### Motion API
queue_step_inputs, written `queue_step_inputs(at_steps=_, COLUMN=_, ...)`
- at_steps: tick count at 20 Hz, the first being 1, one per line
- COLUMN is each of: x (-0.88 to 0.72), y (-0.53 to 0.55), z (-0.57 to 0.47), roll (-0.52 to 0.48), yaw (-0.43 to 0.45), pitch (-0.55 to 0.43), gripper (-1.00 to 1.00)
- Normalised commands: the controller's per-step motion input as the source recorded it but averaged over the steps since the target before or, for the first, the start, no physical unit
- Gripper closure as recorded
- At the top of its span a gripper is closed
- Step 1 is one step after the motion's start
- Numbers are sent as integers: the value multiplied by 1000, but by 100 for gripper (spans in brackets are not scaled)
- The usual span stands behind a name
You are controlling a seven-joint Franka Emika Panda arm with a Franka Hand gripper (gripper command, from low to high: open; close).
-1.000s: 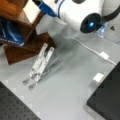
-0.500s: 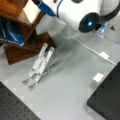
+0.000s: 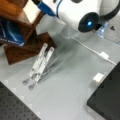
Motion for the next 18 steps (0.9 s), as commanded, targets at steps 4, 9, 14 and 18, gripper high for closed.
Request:
queue_step_inputs(at_steps=4, x=-44, y=-51, z=-70, roll=-144, yaw=152, pitch=-61, gripper=100)
queue_step_inputs(at_steps=9, x=-67, y=-46, z=-86, roll=-143, yaw=158, pitch=-62, gripper=100)
queue_step_inputs(at_steps=14, x=-98, y=-61, z=-87, roll=-140, yaw=170, pitch=-53, gripper=100)
queue_step_inputs(at_steps=18, x=-116, y=-82, z=-61, roll=-122, yaw=187, pitch=-37, gripper=-100)
